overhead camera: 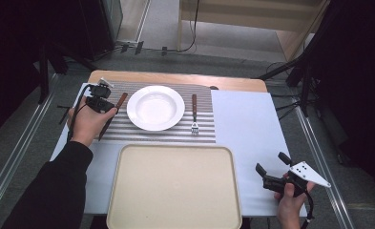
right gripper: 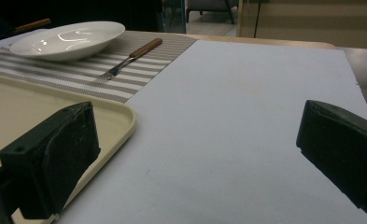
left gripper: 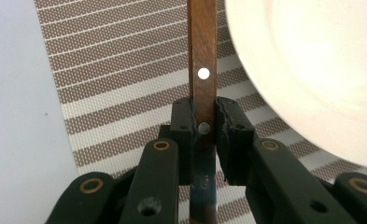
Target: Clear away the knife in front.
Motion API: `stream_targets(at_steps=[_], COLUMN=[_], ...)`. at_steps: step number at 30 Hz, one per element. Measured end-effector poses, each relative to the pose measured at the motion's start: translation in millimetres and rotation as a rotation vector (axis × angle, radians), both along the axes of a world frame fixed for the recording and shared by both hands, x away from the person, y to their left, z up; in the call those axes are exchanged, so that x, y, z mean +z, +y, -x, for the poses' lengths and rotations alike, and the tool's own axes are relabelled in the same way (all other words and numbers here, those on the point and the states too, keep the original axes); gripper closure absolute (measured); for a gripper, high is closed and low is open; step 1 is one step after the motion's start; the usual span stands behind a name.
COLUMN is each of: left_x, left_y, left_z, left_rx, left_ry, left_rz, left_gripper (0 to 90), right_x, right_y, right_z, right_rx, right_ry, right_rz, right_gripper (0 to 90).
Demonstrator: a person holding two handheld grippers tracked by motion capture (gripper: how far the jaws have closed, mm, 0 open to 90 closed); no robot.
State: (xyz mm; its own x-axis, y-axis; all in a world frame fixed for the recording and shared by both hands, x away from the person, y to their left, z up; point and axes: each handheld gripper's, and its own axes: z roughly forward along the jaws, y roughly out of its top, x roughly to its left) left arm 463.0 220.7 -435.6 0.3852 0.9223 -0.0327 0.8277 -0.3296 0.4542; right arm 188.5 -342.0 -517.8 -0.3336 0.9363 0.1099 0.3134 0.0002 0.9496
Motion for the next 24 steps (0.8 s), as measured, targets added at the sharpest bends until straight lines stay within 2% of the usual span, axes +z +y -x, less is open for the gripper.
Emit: stream_targets(at_steps=[7,18,24], left_x=[6.6,13.3,11.7], left_y=[1.7,-2.7,-4.0], left_z=[15.0,43.2,58.8], left_rx=[-0.021,-0.064,-0.087], left_ry=[-0.009,-0.029,-0.036], left_rz=[0.030,0.035,0.042], left_gripper=[77.0,77.0,77.0], right_x=[0.0,0.0,0.0], right_y=[0.0,0.4,0.8], right_z=[0.1,0.1,0.3], right_rx=[-0.002,-0.002,-0.001], right_ry=[0.001,0.001,0.002], right_rz=[-0.001,0.005,0.003], right_gripper=[0.0,0.0,0.0])
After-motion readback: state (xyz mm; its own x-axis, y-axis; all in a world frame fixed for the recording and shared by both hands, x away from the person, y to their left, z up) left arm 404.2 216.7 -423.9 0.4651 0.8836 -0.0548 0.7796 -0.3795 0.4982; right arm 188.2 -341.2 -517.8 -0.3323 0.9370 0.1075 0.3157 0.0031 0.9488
